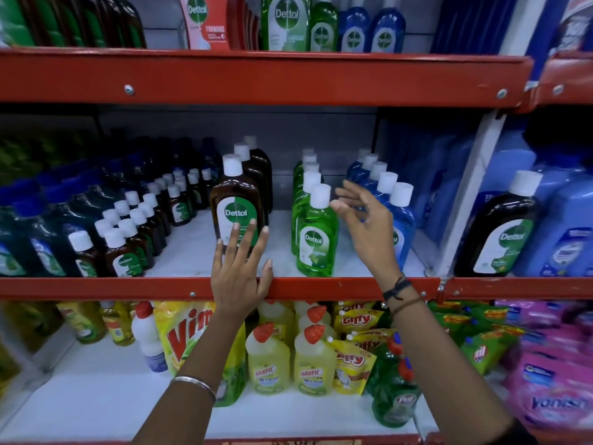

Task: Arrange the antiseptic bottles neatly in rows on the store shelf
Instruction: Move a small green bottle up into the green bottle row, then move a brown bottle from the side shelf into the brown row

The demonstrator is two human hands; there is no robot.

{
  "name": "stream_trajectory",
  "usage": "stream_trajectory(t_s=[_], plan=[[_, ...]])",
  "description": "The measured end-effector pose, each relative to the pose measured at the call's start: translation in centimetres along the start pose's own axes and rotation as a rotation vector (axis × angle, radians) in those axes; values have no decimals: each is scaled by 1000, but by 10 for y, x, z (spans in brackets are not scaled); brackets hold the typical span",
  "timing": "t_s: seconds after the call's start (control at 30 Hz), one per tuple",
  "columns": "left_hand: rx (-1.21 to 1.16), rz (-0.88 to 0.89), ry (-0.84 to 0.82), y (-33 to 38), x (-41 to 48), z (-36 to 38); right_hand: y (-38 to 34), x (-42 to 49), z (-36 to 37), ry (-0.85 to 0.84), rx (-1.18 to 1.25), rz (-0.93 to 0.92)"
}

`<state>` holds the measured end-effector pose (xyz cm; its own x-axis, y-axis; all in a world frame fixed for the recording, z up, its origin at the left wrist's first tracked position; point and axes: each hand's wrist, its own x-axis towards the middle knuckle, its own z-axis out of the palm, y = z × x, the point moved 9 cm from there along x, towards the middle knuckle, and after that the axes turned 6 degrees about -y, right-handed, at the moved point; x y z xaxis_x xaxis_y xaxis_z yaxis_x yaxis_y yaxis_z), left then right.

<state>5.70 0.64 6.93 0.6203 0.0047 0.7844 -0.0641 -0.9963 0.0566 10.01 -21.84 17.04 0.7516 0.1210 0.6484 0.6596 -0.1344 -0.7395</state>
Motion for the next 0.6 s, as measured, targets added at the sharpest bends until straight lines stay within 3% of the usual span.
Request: stream_trajectory(t_s=[0.23,0.37,0.43,0.6], plan=[[-8,-3,-11,1,-1,0,-31,-31,-134,402,-114,-254],[-11,-19,-40,1,0,-2,-22,-33,-212,671,-322,-263],[-19,-29,-61,2,0,-3,-5,-21,-235,644,-410,-170],[-30,-50,-105,4,-1,-5,39,7,-254,330,-387,113]])
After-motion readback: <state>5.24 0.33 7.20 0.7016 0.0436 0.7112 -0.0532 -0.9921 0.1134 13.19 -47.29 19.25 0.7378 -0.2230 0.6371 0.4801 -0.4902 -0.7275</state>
